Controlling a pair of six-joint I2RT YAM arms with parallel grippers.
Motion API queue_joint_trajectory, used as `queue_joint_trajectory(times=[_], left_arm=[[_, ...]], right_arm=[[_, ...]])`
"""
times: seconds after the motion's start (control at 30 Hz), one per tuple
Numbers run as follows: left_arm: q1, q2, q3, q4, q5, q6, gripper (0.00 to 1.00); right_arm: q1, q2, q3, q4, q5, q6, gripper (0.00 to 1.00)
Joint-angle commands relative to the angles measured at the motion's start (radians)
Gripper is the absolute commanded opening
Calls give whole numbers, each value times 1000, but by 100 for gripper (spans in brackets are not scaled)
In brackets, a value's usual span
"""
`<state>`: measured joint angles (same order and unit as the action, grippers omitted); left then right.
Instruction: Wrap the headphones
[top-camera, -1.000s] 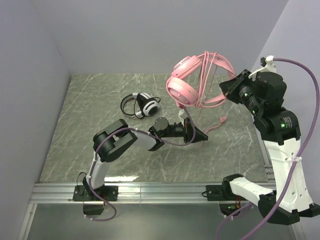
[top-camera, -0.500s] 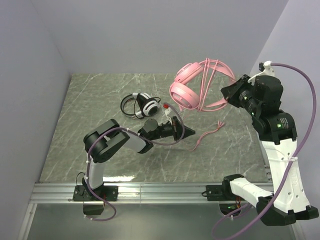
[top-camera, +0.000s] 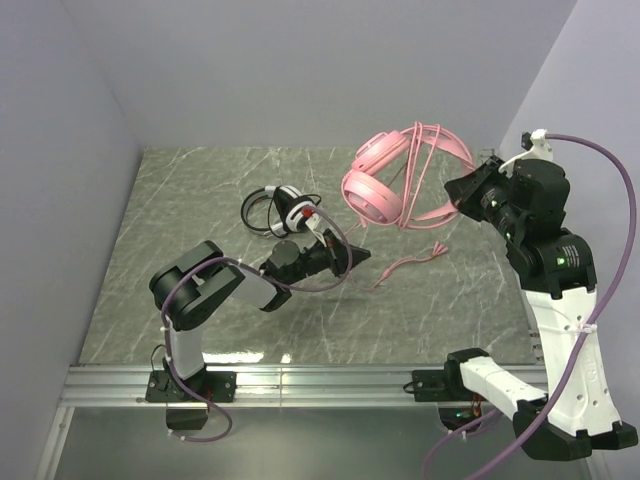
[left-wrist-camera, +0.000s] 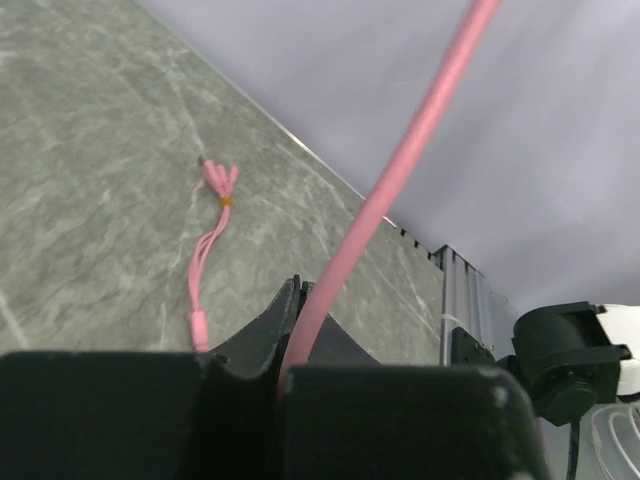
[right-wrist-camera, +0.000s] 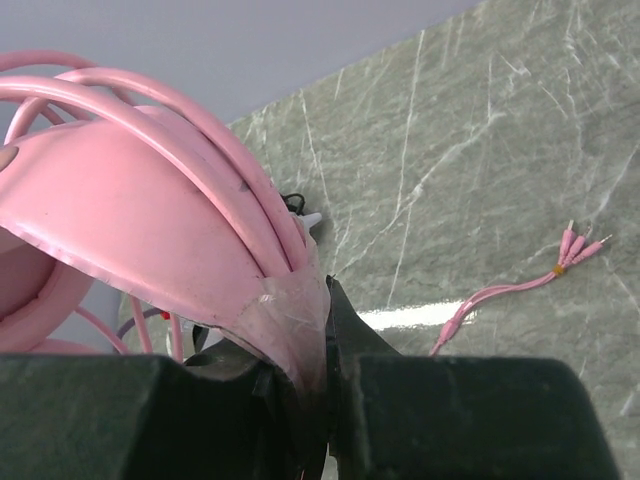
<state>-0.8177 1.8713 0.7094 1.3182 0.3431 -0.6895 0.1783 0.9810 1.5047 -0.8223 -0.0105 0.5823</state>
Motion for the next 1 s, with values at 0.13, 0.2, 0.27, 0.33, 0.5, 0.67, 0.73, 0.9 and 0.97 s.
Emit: queue_joint_trajectory(times=[0.13, 0.2, 0.27, 0.33, 0.5, 0.67, 0.73, 0.9, 0.97], left_arm=[[14, -75, -82, 509, -145, 41, 0], [15, -93, -79, 494, -124, 59, 0], [11, -98, -62, 460, -76, 64, 0], [-26, -103, -48, 440, -69, 90, 0], [-122, -130, -68, 412, -85, 131, 1], [-152, -155, -97, 406, -79, 114, 1], [-179, -170, -113, 380, -92, 136, 1], [-219, -268, -69, 135, -81, 194, 1], [-244, -294, -32, -14, -52, 226, 0]], right_arm=[[-13, -4, 20, 114, 9, 30, 0], [-13, -13, 0, 118, 32, 33, 0], [-16, -15, -18, 141, 44, 47, 0], [-19, -15, -31, 172, 55, 65, 0], [-20, 2, -41, 198, 151, 80, 0], [-22, 13, -60, 221, 245, 79, 0], [-22, 19, -66, 224, 294, 73, 0], [-23, 34, -96, 224, 398, 60, 0], [-22, 42, -112, 226, 434, 59, 0]])
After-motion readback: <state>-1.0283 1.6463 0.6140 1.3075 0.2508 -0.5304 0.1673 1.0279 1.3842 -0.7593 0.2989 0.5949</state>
